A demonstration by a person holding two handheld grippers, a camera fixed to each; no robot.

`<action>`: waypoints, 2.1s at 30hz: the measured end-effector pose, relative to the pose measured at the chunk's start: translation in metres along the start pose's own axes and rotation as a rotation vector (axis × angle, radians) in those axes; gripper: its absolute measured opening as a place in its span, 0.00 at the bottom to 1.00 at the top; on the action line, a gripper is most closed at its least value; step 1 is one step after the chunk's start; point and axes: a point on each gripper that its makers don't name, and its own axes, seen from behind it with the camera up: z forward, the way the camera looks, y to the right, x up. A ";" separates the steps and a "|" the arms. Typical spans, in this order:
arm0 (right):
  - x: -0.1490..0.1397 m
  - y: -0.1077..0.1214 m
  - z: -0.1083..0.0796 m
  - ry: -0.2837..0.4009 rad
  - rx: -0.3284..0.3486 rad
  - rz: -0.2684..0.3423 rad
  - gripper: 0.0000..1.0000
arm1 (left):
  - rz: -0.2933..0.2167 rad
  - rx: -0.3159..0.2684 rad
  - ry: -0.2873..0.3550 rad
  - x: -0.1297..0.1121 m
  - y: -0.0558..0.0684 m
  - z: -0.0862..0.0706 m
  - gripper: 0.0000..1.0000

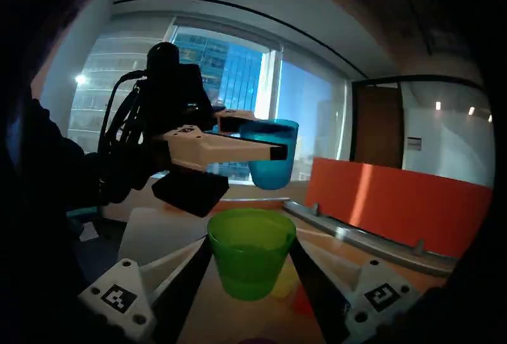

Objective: Pour water

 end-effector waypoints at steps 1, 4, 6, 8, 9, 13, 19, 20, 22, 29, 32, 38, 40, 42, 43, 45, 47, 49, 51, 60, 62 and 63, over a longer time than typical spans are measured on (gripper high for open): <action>0.001 0.000 -0.001 0.001 -0.001 0.000 0.88 | -0.028 -0.004 0.001 -0.001 -0.001 0.000 0.87; 0.002 0.000 -0.002 0.004 -0.005 0.000 0.88 | -0.101 -0.011 0.002 -0.005 -0.004 -0.001 0.87; 0.003 0.001 -0.002 0.005 -0.008 0.001 0.88 | -0.135 -0.011 0.001 -0.007 -0.007 -0.001 0.87; 0.003 0.001 -0.003 0.006 -0.010 0.003 0.88 | -0.151 -0.009 -0.003 -0.011 -0.009 -0.002 0.87; 0.003 0.001 -0.003 0.006 -0.012 0.004 0.88 | -0.158 -0.009 -0.006 -0.013 -0.009 -0.003 0.87; 0.003 0.005 -0.005 0.003 -0.022 0.010 0.88 | -0.186 -0.014 -0.029 -0.025 -0.007 -0.006 0.87; 0.000 0.012 -0.012 -0.004 -0.044 0.019 0.88 | -0.213 0.005 -0.070 -0.048 -0.009 -0.011 0.88; 0.000 0.013 -0.013 -0.005 -0.048 0.020 0.88 | -0.220 0.008 -0.078 -0.053 -0.008 -0.012 0.88; -0.001 0.016 -0.017 -0.009 -0.058 0.020 0.88 | -0.231 0.008 -0.088 -0.059 -0.007 -0.013 0.88; -0.003 0.030 -0.034 -0.023 -0.101 0.024 0.88 | -0.256 0.013 -0.112 -0.078 -0.004 -0.021 0.88; -0.007 0.036 -0.042 -0.034 -0.121 0.025 0.88 | -0.269 0.013 -0.127 -0.088 0.001 -0.024 0.88; -0.015 0.049 -0.063 -0.057 -0.167 0.024 0.88 | -0.278 0.014 -0.158 -0.107 0.011 -0.035 0.88; -0.016 0.052 -0.068 -0.059 -0.181 0.023 0.88 | -0.282 0.017 -0.170 -0.113 0.013 -0.038 0.88; -0.017 0.056 -0.074 -0.059 -0.195 0.024 0.88 | -0.289 0.021 -0.181 -0.120 0.015 -0.041 0.88; -0.017 0.057 -0.077 -0.058 -0.202 0.025 0.88 | -0.293 0.021 -0.186 -0.123 0.016 -0.042 0.88; -0.018 0.060 -0.083 -0.058 -0.216 0.029 0.88 | -0.301 0.023 -0.195 -0.129 0.018 -0.046 0.88; -0.021 0.063 -0.089 -0.062 -0.227 0.032 0.88 | -0.305 0.026 -0.201 -0.134 0.019 -0.048 0.88; -0.022 0.066 -0.093 -0.067 -0.235 0.033 0.88 | -0.307 0.028 -0.210 -0.138 0.019 -0.049 0.88; -0.024 0.067 -0.096 -0.073 -0.240 0.032 0.88 | -0.309 0.029 -0.219 -0.143 0.020 -0.050 0.88; -0.032 0.069 -0.107 -0.108 -0.240 0.029 0.88 | -0.295 0.007 -0.269 -0.161 0.029 -0.049 0.88; -0.035 0.069 -0.108 -0.122 -0.238 0.027 0.88 | -0.287 -0.002 -0.286 -0.165 0.032 -0.048 0.89; -0.037 0.069 -0.109 -0.131 -0.237 0.026 0.88 | -0.283 -0.007 -0.295 -0.167 0.033 -0.048 0.89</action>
